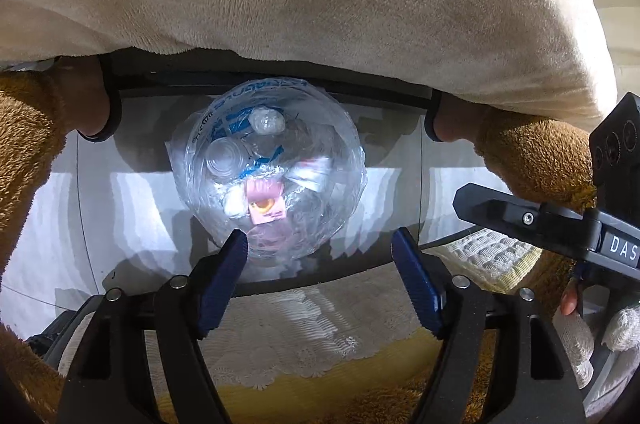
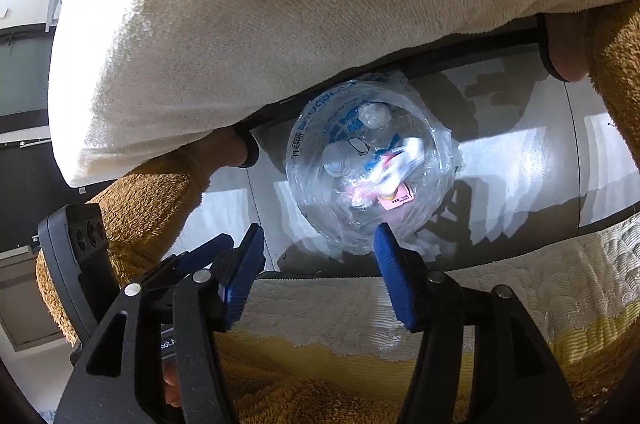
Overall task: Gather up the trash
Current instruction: 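Open both tools to drop the carton and wrapper into the trash bag, then move both tools back up over the remaining trash on the bed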
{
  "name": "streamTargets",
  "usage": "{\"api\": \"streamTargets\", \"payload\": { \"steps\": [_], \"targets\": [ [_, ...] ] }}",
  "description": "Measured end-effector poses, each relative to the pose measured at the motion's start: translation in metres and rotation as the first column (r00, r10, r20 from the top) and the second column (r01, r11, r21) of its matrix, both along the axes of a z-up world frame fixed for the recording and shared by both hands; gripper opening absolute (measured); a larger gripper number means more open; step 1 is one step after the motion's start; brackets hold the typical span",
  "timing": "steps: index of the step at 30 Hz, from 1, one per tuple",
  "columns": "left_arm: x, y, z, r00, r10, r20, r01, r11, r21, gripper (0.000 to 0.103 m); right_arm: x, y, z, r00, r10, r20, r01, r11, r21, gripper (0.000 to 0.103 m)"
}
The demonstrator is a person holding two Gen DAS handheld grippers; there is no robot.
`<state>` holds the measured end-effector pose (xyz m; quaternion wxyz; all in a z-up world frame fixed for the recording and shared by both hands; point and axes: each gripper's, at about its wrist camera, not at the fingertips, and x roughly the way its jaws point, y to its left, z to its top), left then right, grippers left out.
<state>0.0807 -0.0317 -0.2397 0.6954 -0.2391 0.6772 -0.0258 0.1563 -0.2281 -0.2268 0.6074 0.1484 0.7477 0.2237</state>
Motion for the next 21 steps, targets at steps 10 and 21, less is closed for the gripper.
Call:
{"api": "streamTargets", "payload": {
  "steps": [10,21],
  "targets": [
    [-0.004,0.005,0.017,0.996,0.010,0.089,-0.011,1.000,0.009,0.073,-0.003,-0.002,0.018,0.997,0.002,0.080,-0.004,1.000,0.030,0.057],
    [-0.022,0.015,0.063,0.946,0.040,0.322,-0.047,0.999,0.015,0.073,-0.013,-0.019,0.065,0.956,-0.030,0.292,-0.008,0.992,0.127,0.057]
  ]
}}
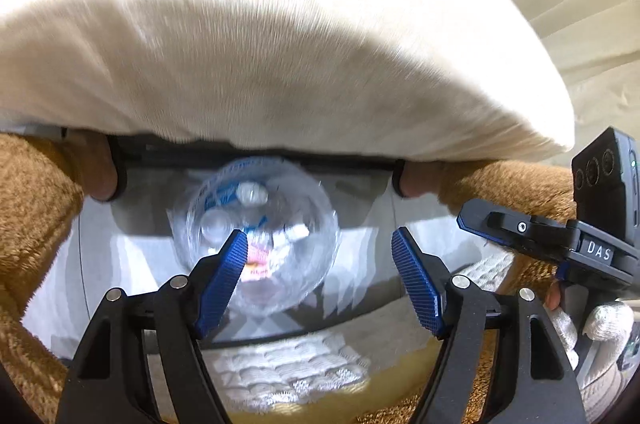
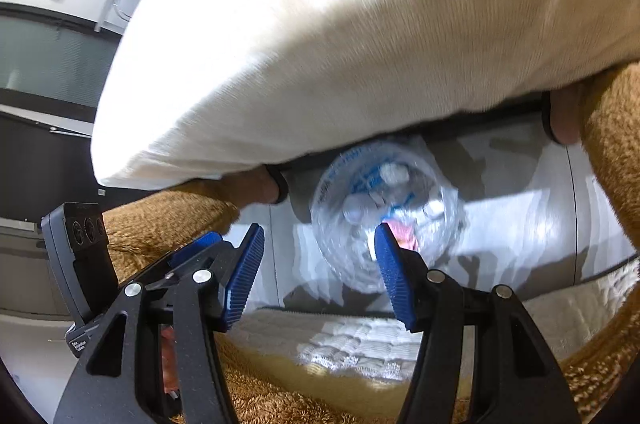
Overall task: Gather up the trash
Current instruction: 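Move both tools back up over the remaining trash on the bed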
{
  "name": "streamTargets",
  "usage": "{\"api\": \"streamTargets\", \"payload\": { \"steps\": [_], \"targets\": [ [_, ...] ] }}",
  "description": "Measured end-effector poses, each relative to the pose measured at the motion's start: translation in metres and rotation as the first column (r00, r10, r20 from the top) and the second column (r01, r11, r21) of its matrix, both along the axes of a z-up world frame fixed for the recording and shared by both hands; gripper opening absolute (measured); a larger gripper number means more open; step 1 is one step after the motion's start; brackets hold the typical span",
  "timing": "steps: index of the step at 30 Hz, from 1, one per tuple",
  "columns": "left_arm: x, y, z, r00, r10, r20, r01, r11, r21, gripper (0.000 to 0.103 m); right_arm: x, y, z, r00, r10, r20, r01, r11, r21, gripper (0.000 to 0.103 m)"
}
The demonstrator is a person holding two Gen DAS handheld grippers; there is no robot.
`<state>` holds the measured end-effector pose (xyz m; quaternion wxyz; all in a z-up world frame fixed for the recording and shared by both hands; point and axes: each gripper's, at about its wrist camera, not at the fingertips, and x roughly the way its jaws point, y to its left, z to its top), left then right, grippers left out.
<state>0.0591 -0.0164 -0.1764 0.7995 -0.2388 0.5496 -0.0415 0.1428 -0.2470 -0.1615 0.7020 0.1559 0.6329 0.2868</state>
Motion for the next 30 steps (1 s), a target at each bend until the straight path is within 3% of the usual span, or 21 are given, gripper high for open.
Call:
{"api": "streamTargets", "payload": {
  "steps": [9,16,21,30],
  "targets": [
    [-0.028,0.007,0.046,0.974,0.038,0.225,-0.040,0.999,0.006,0.073,-0.016,-0.022,0.044,0.974,-0.013,0.227,0.006,0.999,0.031,0.057],
    [-0.046,0.009,0.076,0.930,0.049,0.365,-0.062,0.998,0.022,0.073,-0.032,-0.040,0.079,0.909,-0.032,0.416,0.013,0.999,0.050,0.057],
    [-0.053,0.017,0.084,0.913,0.059,0.403,-0.052,0.998,-0.028,0.073,-0.041,-0.051,0.101,0.867,-0.038,0.496,0.009,0.998,0.062,0.057],
    [-0.048,0.034,0.099,0.890,0.104,0.445,-0.064,0.992,-0.104,0.073,-0.017,-0.058,0.130,0.843,-0.018,0.538,-0.005,0.999,0.042,0.057]
  ]
}}
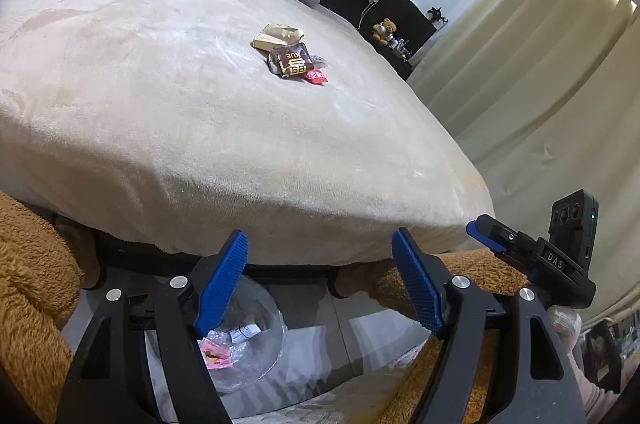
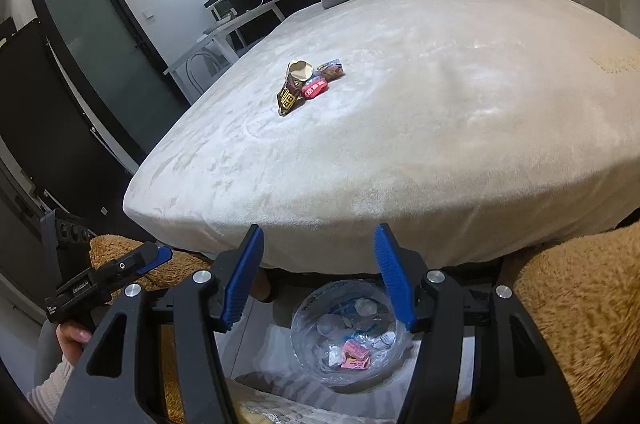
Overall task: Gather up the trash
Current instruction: 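Move both tools back up over the remaining trash on the bed, then grasp the dark XUE snack bag with the left tool while the right tool grasps the blue-wrapped item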
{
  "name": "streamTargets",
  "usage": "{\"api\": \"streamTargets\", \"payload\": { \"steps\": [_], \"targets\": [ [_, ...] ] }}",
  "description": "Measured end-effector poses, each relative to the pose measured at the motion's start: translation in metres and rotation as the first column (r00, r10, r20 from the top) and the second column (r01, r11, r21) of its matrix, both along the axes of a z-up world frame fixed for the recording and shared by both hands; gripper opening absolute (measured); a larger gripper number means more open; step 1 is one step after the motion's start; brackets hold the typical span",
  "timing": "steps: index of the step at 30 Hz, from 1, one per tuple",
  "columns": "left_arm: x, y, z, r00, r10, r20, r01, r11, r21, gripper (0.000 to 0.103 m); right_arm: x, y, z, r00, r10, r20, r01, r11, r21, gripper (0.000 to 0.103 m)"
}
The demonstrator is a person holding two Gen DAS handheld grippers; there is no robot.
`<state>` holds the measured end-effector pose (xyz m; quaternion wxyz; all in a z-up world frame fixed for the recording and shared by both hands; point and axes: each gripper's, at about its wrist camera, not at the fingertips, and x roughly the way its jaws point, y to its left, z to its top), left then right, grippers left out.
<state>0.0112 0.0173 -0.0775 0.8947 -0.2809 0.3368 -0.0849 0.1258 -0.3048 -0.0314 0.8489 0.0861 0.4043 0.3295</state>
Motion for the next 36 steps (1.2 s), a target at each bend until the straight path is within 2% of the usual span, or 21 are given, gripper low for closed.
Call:
{"api": "streamTargets", "payload": {
  "steps": [6,8,10,16,18,21,22,23,26,27,36],
  "targets": [
    [0.036,0.016,0.006,1.000,-0.001,-0.027,-0.001,0.998,-0.059,0.073,0.044,0.012,0.009,1.000,0.012,0.016,-0.011,0.999,-0.037,0.058],
    [0.053,0.019,0.011,0.999,0.001,-0.037,-0.003,0.999,-0.054,0.074,0.061,0.019,0.010,1.000,0.018,0.010,-0.018,0.999,-0.044,0.058],
    [0.067,0.023,0.016,1.000,-0.002,-0.030,0.000,0.998,-0.065,0.083,0.078,0.027,0.011,0.999,0.038,0.009,-0.037,0.998,-0.045,0.060],
    [0.116,0.032,0.032,0.999,-0.028,-0.035,0.026,0.998,-0.054,0.083,0.123,0.055,0.016,0.997,0.069,0.035,-0.066,0.996,-0.057,0.064],
    [0.130,0.036,0.035,0.999,-0.032,-0.034,0.030,0.998,-0.057,0.087,0.138,0.065,0.015,0.995,0.087,0.040,-0.084,0.994,-0.065,0.065],
    [0.152,0.045,0.037,0.999,-0.029,-0.034,0.027,0.998,-0.062,0.091,0.161,0.078,0.012,0.995,0.098,0.030,-0.096,0.993,-0.067,0.072],
    [0.158,0.047,0.038,0.999,-0.028,-0.035,0.026,0.998,-0.064,0.091,0.170,0.082,0.010,0.995,0.095,0.025,-0.093,0.993,-0.066,0.086],
    [0.164,0.051,0.039,0.999,-0.026,-0.036,0.024,0.997,-0.067,0.091,0.178,0.086,0.008,0.996,0.090,0.025,-0.089,0.994,-0.069,0.092],
    [0.181,0.059,0.042,0.999,-0.024,-0.027,0.022,0.998,-0.063,0.093,0.203,0.103,0.003,0.995,0.094,0.015,-0.092,0.991,-0.100,0.092],
    [0.187,0.062,0.044,0.999,-0.023,-0.024,0.021,0.998,-0.065,0.096,0.212,0.110,0.001,0.995,0.098,0.014,-0.096,0.989,-0.110,0.092],
    [0.222,0.087,0.048,0.999,-0.029,-0.014,0.029,0.999,-0.033,0.096,0.268,0.173,-0.022,0.989,0.146,0.024,-0.138,0.969,-0.205,0.092]
  ]
}}
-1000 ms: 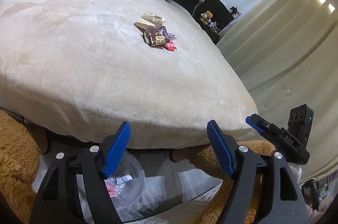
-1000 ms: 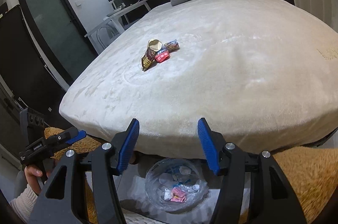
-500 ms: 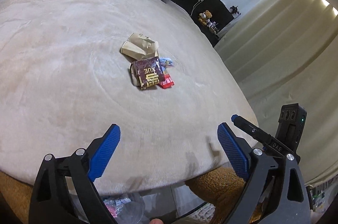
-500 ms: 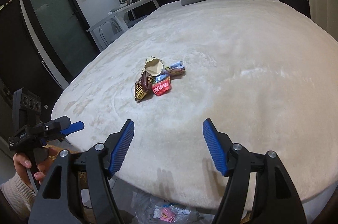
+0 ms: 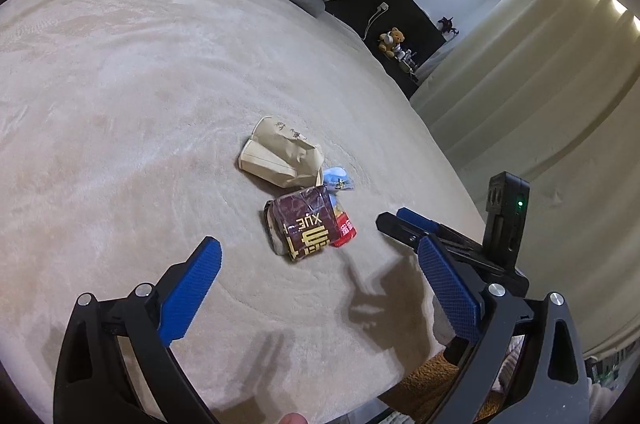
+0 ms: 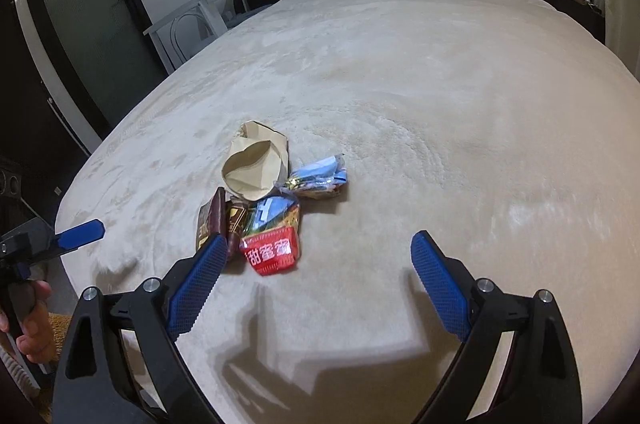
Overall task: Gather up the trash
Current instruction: 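Grasp the dark XUE snack bag with the left tool while the right tool grasps the blue-wrapped item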
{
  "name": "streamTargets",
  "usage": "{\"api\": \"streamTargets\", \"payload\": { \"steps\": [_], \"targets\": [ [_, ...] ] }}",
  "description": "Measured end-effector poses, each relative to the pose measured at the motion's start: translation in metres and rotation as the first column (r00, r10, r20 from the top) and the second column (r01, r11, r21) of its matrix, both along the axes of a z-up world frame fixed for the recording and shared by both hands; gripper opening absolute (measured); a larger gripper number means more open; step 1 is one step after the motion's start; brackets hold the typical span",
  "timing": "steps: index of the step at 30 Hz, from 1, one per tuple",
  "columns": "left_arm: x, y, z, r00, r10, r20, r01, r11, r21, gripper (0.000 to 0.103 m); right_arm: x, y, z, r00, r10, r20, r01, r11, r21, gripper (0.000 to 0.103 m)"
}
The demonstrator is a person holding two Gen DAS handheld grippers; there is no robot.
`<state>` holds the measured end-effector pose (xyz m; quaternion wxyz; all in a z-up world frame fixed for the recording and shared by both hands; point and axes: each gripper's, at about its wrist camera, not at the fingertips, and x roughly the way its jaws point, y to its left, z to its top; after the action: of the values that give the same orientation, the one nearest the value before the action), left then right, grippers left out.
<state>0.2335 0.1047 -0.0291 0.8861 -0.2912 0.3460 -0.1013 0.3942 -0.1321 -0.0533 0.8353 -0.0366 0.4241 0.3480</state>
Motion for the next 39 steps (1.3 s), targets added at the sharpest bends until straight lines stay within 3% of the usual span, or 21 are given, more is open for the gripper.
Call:
{"api": "streamTargets", "payload": {
  "steps": [6,9,12,16,30,36,39],
  "targets": [
    [0.011,0.013,0.004,1.000,-0.013,0.000,0.013,1.000,-0.002,0.096,0.025,0.030,-0.012,1.000,0.008,0.009,-0.008,0.999,-0.041,0.090],
    [0.015,0.016,0.006,1.000,-0.024,0.002,0.024,1.000,0.018,0.096,0.032,0.043,-0.019,0.999,0.030,0.019,-0.028,0.997,-0.074,0.084],
    [0.019,0.018,0.003,1.000,-0.029,-0.013,0.029,0.999,0.016,0.096,0.037,0.054,-0.026,0.998,0.053,0.026,-0.049,0.992,-0.112,0.074],
    [0.024,0.016,-0.001,0.999,-0.032,-0.031,0.032,0.999,0.019,0.096,0.042,0.059,-0.030,0.997,0.075,0.030,-0.071,0.989,-0.128,0.054],
    [0.055,-0.021,-0.025,0.989,-0.067,-0.135,0.079,0.993,0.088,0.096,0.033,0.020,-0.005,0.998,0.064,-0.004,-0.064,0.998,-0.021,0.052],
    [0.080,-0.031,-0.044,0.977,-0.058,-0.204,0.077,0.993,0.088,0.096,0.029,-0.012,0.009,0.999,0.026,-0.019,-0.026,0.999,0.034,0.052],
    [0.092,-0.030,-0.054,0.972,-0.058,-0.229,0.070,0.997,0.043,0.095,0.027,-0.023,0.013,1.000,0.018,-0.015,-0.017,0.999,0.044,0.052]
  ]
}}
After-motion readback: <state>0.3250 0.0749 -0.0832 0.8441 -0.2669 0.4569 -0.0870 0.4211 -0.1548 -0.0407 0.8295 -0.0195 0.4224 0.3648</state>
